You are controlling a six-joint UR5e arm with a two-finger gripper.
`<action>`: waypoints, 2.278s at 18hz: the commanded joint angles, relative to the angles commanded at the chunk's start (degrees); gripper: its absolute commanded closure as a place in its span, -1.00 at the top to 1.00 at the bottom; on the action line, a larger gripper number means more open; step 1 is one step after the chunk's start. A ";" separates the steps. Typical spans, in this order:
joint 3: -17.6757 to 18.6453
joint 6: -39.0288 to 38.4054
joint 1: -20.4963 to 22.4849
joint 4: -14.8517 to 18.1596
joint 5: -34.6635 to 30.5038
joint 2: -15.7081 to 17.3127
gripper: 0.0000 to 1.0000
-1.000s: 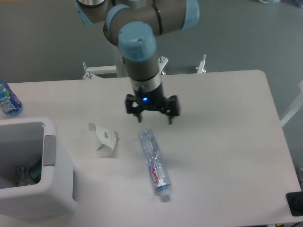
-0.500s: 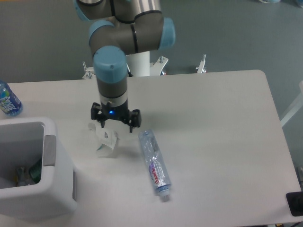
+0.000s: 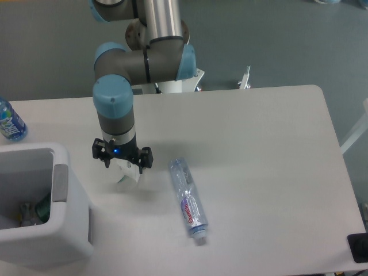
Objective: Place the trash in the trash can
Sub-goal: 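Lower the gripper onto the white paper and close on it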
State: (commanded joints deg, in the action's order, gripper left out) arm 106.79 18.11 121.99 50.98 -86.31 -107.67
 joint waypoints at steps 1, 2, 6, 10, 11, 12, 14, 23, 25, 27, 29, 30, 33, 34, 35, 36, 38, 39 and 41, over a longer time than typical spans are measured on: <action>0.26 0.00 0.00 0.00 -0.17 -0.09 1.00; 0.27 -0.09 -0.09 0.00 -0.35 -0.35 1.00; -0.26 -1.05 -0.09 0.00 -0.61 -1.58 1.00; -0.09 -1.05 -0.09 0.09 -2.71 -1.93 1.00; -0.09 -1.05 -0.09 0.09 -3.77 -2.02 0.99; 0.00 -1.05 -0.09 0.09 -4.56 -2.28 0.93; 0.00 -1.05 -0.09 0.18 -5.44 -2.37 0.84; 0.97 -1.05 1.49 0.88 -10.55 -3.25 -0.62; 0.97 -0.79 2.11 1.75 -10.55 -3.16 -0.84; 0.97 -0.53 2.46 2.20 -10.55 -3.16 -0.94; 0.88 -0.35 2.90 2.29 -10.55 -2.81 -1.00; 0.71 -0.18 3.25 2.37 -10.46 -2.38 -1.00; 0.35 1.66 4.65 3.34 -9.76 0.96 -1.00; 0.35 2.28 5.18 3.43 -8.88 2.10 -1.00; 0.27 2.29 5.79 3.43 -7.31 3.59 -1.00; -0.08 2.29 7.02 3.34 -4.94 5.17 -1.00; -1.92 1.32 9.22 3.34 1.03 7.55 -1.00; -3.24 0.97 10.62 3.34 3.75 9.04 -1.00; -6.22 -2.27 13.69 3.17 9.38 11.85 -1.00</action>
State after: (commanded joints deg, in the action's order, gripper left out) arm 100.56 15.84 135.69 54.14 -76.93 -95.81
